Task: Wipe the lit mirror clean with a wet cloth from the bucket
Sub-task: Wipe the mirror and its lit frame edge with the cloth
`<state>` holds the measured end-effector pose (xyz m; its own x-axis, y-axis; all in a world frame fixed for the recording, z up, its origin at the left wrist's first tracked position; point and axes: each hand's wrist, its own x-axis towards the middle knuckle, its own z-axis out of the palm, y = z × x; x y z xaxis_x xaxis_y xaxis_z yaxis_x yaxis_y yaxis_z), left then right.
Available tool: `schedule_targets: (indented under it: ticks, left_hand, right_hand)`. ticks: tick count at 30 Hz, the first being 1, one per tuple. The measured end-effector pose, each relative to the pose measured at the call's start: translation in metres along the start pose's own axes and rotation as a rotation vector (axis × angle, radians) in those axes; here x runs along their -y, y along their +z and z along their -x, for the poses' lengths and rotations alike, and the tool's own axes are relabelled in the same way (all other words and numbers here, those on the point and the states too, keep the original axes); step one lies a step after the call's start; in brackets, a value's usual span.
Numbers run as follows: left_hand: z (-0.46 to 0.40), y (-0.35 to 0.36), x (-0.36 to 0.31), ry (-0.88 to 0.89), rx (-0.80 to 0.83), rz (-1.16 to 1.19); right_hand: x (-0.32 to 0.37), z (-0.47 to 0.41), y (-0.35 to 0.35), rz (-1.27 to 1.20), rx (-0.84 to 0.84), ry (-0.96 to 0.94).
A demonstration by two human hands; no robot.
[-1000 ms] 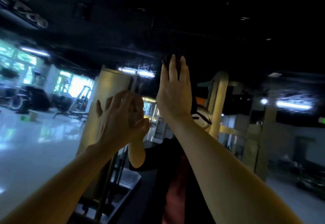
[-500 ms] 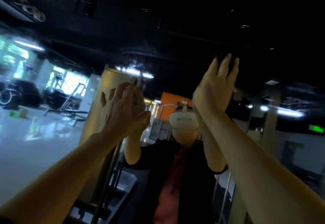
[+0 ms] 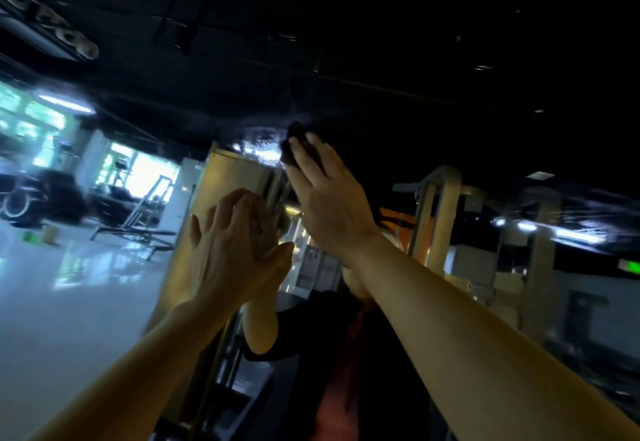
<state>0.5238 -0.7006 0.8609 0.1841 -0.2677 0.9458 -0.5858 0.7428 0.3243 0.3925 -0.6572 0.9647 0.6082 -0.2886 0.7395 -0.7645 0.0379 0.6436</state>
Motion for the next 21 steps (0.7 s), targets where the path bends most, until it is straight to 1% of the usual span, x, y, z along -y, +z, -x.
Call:
schedule_targets:
  ticks: [2,3,4,8,9,10,12,13,14,15,18,19,21]
  left_hand:
    - [0.003,-0.001,-0.001,-0.01,0.012,-0.017]
    - [0.004,-0.002,-0.001,-0.02,0.017,-0.028]
    - [0.005,-0.003,-0.003,-0.028,0.024,-0.042]
    - [0.004,-0.005,-0.007,-0.018,0.075,-0.15]
    - [0.004,-0.006,-0.007,-0.018,0.086,-0.154]
    - [0.004,-0.007,-0.007,-0.005,0.092,-0.148]
    - [0.001,-0.01,-0.006,0.039,0.101,-0.13]
    - [-0.001,-0.012,-0.002,0.055,0.11,-0.132]
    - [-0.003,-0.013,0.002,0.065,0.121,-0.146]
    - [-0.006,-0.015,0.009,0.073,0.13,-0.165]
    - [-0.016,-0.024,0.037,0.081,0.114,-0.194]
    - [-0.021,-0.028,0.047,0.076,0.098,-0.188]
    - [-0.029,-0.036,0.071,0.066,0.079,-0.152]
  right_hand:
    - [-0.014,0.019,-0.008,0.044,-0.109,0.216]
    - [-0.019,0.025,-0.01,0.052,-0.144,0.318]
    - [-0.021,0.029,-0.013,0.054,-0.153,0.377]
    - [-0.009,0.027,-0.011,0.009,-0.103,0.424]
    - [-0.001,0.027,-0.009,-0.005,-0.082,0.422]
    - [0.008,0.029,-0.006,-0.003,-0.045,0.36]
    - [0.03,0.032,0.004,0.004,0.068,0.115]
    - [0.035,0.032,0.007,0.016,0.112,0.025]
    - [0.034,0.029,0.008,0.028,0.115,0.011]
    - [0.031,0.023,0.008,0.039,0.083,0.066]
    - [0.021,0.003,0.006,0.049,-0.064,0.418]
    - [0.021,-0.004,0.006,0.049,-0.107,0.501]
    - [0.028,-0.022,0.011,0.08,-0.172,0.568]
